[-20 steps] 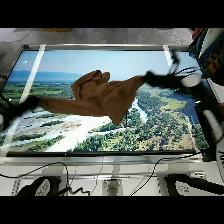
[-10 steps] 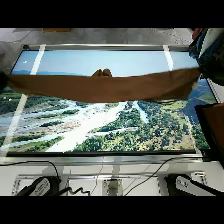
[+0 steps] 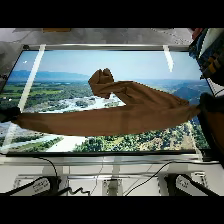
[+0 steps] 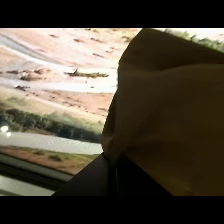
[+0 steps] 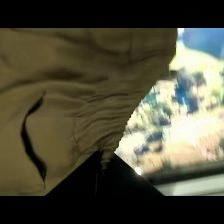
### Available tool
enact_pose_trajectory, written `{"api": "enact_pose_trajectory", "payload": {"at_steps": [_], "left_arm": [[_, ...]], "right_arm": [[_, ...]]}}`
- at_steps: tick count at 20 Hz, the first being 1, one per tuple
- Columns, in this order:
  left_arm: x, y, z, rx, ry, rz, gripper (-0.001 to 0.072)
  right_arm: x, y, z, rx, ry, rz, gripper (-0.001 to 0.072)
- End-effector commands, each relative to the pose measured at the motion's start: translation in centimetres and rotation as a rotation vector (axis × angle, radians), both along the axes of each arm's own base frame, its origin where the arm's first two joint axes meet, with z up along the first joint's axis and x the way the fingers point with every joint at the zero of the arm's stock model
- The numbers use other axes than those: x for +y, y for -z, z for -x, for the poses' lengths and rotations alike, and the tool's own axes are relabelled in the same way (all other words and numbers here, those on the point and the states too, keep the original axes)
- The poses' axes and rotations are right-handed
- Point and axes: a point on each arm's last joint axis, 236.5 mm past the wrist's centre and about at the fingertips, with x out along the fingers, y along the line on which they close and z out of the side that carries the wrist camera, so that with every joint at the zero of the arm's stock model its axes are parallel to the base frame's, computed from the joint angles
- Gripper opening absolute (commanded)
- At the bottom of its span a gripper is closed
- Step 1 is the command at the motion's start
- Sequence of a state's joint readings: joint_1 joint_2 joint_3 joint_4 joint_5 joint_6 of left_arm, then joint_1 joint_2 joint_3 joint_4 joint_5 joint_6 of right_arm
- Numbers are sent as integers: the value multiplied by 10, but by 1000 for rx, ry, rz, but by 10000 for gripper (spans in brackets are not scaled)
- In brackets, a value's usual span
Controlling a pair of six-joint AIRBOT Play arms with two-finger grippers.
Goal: Fold the clothes and pants, and hang the long-sleeved shirts on hangers.
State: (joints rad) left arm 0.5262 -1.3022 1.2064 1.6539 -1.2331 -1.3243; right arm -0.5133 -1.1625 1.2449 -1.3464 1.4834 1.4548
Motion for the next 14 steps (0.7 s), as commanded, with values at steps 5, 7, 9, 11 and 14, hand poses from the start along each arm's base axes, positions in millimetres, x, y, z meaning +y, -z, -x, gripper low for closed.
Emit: {"api": "enact_pose_trajectory", "payload": {"at_steps": [5, 7, 9, 11, 14], "left_arm": [[22, 14, 51, 261, 79, -71, 18], [19, 15, 48, 262, 91, -72, 18], [17, 19, 51, 282, 91, -60, 18], [12, 27, 61, 341, 85, -24, 18], [2, 45, 92, 510, 77, 48, 18]], "right_arm": [[45, 79, 116, 354, -112, -119, 28], [53, 94, 127, 374, -108, -140, 28], [58, 105, 136, 400, -105, -156, 28], [63, 111, 144, 426, -106, -174, 28], [67, 111, 151, 452, -111, -191, 28]]}}
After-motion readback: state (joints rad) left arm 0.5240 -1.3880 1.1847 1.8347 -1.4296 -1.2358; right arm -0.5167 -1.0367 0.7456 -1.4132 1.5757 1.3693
